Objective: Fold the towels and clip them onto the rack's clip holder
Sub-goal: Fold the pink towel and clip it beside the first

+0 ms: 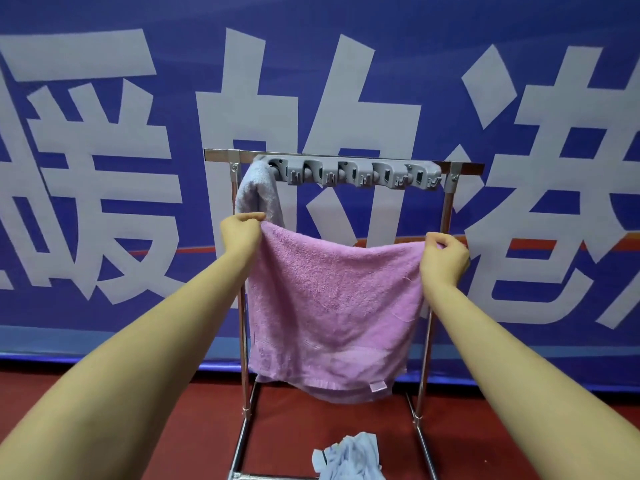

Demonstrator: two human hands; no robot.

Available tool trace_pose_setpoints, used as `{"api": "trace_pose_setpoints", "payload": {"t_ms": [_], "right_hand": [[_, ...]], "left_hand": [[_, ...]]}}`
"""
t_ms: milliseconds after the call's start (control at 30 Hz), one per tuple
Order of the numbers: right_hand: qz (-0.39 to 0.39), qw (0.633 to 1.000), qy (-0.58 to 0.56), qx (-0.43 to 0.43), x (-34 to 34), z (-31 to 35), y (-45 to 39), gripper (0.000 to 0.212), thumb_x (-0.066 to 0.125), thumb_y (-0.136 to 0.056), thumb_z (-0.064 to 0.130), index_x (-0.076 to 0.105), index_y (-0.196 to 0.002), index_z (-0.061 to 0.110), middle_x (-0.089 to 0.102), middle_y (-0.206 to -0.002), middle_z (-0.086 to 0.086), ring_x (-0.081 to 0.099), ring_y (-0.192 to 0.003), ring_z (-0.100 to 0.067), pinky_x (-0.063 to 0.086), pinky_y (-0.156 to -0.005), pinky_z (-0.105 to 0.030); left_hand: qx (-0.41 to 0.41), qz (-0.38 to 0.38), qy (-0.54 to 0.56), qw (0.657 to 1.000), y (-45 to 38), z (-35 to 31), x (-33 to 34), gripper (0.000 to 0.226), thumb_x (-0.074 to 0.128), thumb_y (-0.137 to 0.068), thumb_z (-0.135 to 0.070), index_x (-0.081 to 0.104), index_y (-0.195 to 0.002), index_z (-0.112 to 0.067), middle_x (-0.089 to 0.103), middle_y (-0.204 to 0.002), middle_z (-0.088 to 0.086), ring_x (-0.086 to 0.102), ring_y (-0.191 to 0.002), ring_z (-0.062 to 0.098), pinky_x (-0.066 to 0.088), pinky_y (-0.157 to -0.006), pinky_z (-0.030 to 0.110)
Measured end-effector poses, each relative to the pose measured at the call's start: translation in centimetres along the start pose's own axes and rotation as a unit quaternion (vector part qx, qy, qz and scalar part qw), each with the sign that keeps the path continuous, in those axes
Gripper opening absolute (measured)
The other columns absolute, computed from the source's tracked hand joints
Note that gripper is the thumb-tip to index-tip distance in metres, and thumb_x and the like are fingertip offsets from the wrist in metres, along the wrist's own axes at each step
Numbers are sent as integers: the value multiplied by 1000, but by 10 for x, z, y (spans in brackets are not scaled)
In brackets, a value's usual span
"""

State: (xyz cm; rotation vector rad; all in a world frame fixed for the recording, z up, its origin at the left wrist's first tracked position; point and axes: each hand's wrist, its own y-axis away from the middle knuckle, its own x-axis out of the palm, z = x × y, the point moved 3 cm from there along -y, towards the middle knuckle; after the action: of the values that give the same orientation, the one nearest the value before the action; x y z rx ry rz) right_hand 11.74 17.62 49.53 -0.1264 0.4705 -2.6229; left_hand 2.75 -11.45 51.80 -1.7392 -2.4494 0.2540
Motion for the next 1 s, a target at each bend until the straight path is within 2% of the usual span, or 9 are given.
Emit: {"api": "trace_pose_setpoints", "payload": {"t_ms": [133, 300, 367, 433, 500, 567, 700, 767, 1000], "right_hand": [[11, 999, -41, 21, 0, -1, -1, 33, 41, -93, -5, 67, -111, 3, 63, -118, -12, 56, -112, -24, 45, -97, -29], [4, 997, -61, 43, 6, -3, -2, 46, 33, -90, -12, 70, -107, 10, 61, -118, -7, 53, -116, -24, 44, -104, -37], [3, 996, -65, 56, 6, -2, -2, 45, 32, -91, -10, 70, -105, 9, 63, -112, -8, 55, -108, -21, 44, -97, -29], [11, 996, -61, 68, 6, -2, -1, 44, 33, -91, -10, 70, -106, 9, 65, -105, -7, 56, -101, -19, 41, -89, -26], [14, 995, -68, 76, 6, -3, -1, 44, 35, -89, -10, 70, -106, 9, 65, -103, -6, 57, -104, -22, 39, -85, -27], [15, 995, -61, 77, 7, -4, -1, 41, 37, -89, -7, 71, -105, 10, 64, -103, -4, 56, -107, -24, 41, -83, -26], [31, 997, 63, 19, 7, -6, -1, 32, 41, -93, 1, 68, -110, 9, 60, -119, -10, 50, -114, -28, 34, -85, -24], [52, 986, 159, -25, 10, -7, -2, 31, 42, -93, 2, 66, -111, 10, 54, -122, -13, 45, -111, -33, 33, -86, -32], [120, 896, 392, -169, 18, -5, 0, 25, 49, -94, 8, 63, -114, 8, 49, -118, -16, 43, -108, -33, 33, -88, -38]], "left_hand": [[43, -13, -5, 999, 2, -4, -3, 26, 50, -91, -4, 69, -108, -7, 67, -112, 9, 54, -92, 9, 41, -80, 19], [42, -16, -35, 998, 4, -4, -4, 48, 34, -80, 14, 72, -101, -8, 67, -113, 13, 59, -95, 22, 48, -76, 24], [45, 0, -47, 998, 2, -1, -3, 53, 31, -74, 15, 74, -94, -9, 69, -106, 15, 63, -81, 27, 46, -57, 23], [31, 2, -46, 998, 0, 4, -3, 55, 29, -74, 14, 74, -93, -11, 70, -97, 9, 51, -57, 11, 37, -50, 18], [8, -11, -34, 999, -1, 9, -3, 49, 34, -77, 8, 75, -96, -13, 67, -79, -3, 50, -51, 6, 46, -63, 21], [15, -22, -41, 999, 1, 11, -4, 37, 44, -79, -2, 75, -93, -18, 66, -75, -9, 60, -64, 4, 48, -94, 37], [68, -31, -171, 982, 0, 13, -8, 25, 54, -82, -9, 73, -94, -18, 71, -103, 5, 59, -104, 28, 34, -105, 42], [95, -8, -276, 957, -2, 15, -9, 23, 52, -80, -3, 70, -83, -17, 69, -103, 14, 56, -105, 35, 33, -98, 38], [149, 44, -471, 868, -8, 24, -15, 21, 41, -82, 6, 60, -91, 5, 49, -107, 25, 40, -105, 41, 40, -77, 43]]}}
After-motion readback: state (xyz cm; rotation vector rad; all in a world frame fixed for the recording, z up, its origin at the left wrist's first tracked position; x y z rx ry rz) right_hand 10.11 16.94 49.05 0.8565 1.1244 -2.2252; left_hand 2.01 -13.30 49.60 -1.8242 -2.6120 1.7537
